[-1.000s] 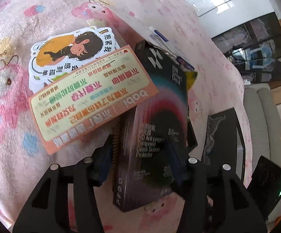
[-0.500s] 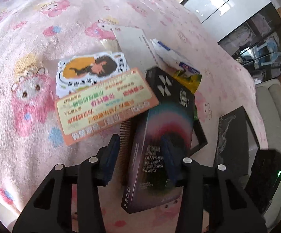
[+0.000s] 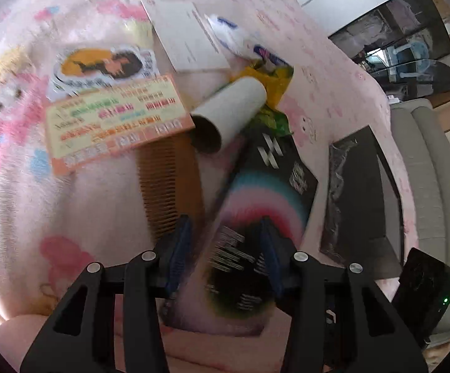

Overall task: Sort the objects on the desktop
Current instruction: 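Carry the Smart Devil box with the right gripper toward the DAPHNE box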

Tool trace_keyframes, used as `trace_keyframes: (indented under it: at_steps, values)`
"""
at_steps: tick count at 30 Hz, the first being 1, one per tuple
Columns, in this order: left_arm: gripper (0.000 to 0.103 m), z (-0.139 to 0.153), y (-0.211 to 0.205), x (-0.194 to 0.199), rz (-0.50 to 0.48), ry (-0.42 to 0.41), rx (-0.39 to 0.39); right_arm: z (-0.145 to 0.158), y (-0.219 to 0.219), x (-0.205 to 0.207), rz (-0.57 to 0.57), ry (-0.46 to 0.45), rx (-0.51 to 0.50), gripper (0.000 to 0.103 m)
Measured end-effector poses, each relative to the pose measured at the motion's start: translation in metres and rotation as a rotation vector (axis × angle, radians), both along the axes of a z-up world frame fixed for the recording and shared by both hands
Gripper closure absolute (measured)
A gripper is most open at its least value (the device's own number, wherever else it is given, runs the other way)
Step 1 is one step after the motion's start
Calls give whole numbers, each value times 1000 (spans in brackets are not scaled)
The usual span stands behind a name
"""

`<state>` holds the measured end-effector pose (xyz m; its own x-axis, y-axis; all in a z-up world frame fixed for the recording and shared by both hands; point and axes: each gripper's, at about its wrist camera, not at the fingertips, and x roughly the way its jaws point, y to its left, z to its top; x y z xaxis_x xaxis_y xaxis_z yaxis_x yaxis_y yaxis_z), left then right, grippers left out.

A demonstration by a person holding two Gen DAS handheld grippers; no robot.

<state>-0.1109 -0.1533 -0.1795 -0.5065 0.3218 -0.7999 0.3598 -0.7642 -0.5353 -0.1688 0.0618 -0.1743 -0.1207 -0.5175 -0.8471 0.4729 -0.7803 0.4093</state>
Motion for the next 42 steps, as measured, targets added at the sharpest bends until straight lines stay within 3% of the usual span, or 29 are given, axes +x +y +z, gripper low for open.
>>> trace_keyframes:
  at_steps: [5, 7, 12, 15, 25, 30, 34, 42]
  values:
    - [67, -8, 16, -5, -52, -67, -66, -9, 8, -8, -64, 1, 8, 74]
    - [67, -10, 25, -9, -89, -86, -96, -14, 11, -5, -70, -2, 4, 69]
    - [59, -12, 41, -12, -143, -99, -154, -24, 7, -3, -91, -14, -36, 63]
    - [55, -10, 46, -12, -161, -93, -173, -21, 5, -1, -97, 8, -26, 65]
    - [55, -7, 75, -1, -285, -43, -66, 7, 35, 2, -173, 84, -2, 67]
    - [53, -15, 93, -8, -324, -86, -135, -9, 52, 3, -168, 29, 16, 67]
    - [50, -20, 94, -10, -327, -104, -113, -16, 51, 7, -165, 26, 18, 67]
    - [50, -5, 98, -2, -326, -22, -117, -5, 58, 15, -169, 65, -21, 68]
